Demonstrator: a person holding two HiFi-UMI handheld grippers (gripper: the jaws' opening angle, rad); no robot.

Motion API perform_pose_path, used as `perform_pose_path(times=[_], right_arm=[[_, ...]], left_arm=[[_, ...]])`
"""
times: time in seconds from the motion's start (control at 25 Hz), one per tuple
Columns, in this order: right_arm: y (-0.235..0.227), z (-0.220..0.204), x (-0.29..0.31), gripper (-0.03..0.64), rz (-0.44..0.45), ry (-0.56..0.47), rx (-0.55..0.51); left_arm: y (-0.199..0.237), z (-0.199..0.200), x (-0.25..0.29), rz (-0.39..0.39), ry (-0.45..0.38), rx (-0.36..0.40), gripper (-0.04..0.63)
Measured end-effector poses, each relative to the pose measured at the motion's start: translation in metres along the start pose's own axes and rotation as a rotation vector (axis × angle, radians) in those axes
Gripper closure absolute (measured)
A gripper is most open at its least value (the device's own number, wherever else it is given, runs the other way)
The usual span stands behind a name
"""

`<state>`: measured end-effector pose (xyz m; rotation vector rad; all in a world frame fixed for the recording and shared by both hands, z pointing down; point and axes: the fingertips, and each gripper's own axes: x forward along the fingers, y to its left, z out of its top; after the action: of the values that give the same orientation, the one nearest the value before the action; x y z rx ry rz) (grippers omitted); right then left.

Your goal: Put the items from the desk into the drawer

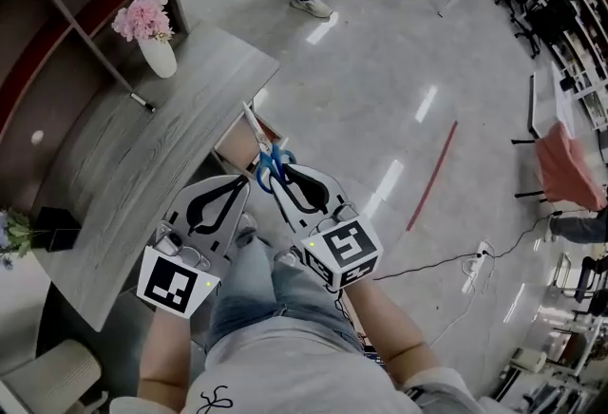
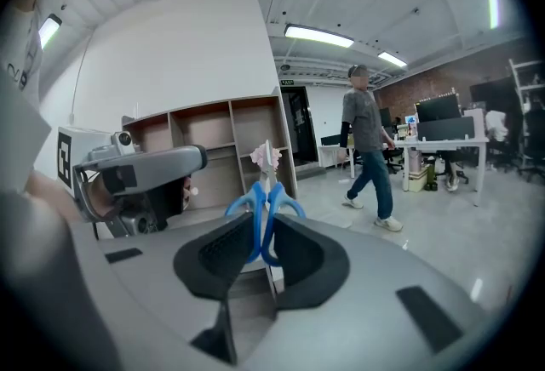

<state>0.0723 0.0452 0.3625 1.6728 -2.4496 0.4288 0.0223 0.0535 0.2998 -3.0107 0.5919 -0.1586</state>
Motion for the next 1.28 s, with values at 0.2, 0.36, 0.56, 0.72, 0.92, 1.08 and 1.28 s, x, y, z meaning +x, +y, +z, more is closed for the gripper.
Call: perform_pose_path(times=[0.2, 0.36, 0.56, 0.72, 0.92, 1.08, 1.28], right_arm=[[-0.019, -0.005, 0.014, 0.532, 0.016, 0.014, -0.003], [-0.043, -0.004, 0.031, 0.532, 0.028, 0.040, -0.008], [-0.065, 0.006, 0.060, 0.532, 0.051, 0.064, -0.028], [-0.074, 0.020, 0.090, 0.532, 0.084, 0.069, -0.048], [-0.074, 0.037, 0.124, 0.532, 0.135, 0.059, -0.076], [-0.066, 0.041, 0.131, 0.532, 0.204, 0.074, -0.108], [-0.057, 0.041, 0.140, 0.532, 0.327, 0.093, -0.155]], left_arm=[[0.016, -0.010, 0.024, 0.006, 0.016, -0.013, 0.588], [0.031, -0.014, 0.051, -0.002, 0.030, -0.007, 0.588], [0.058, -0.015, 0.077, 0.011, 0.029, -0.012, 0.588], [0.084, -0.017, 0.087, 0.032, 0.025, -0.015, 0.588], [0.112, -0.020, 0.087, 0.061, 0.031, -0.005, 0.588], [0.120, -0.016, 0.081, 0.127, 0.029, -0.011, 0.588], [0.126, -0.015, 0.071, 0.243, 0.036, -0.039, 0.588]])
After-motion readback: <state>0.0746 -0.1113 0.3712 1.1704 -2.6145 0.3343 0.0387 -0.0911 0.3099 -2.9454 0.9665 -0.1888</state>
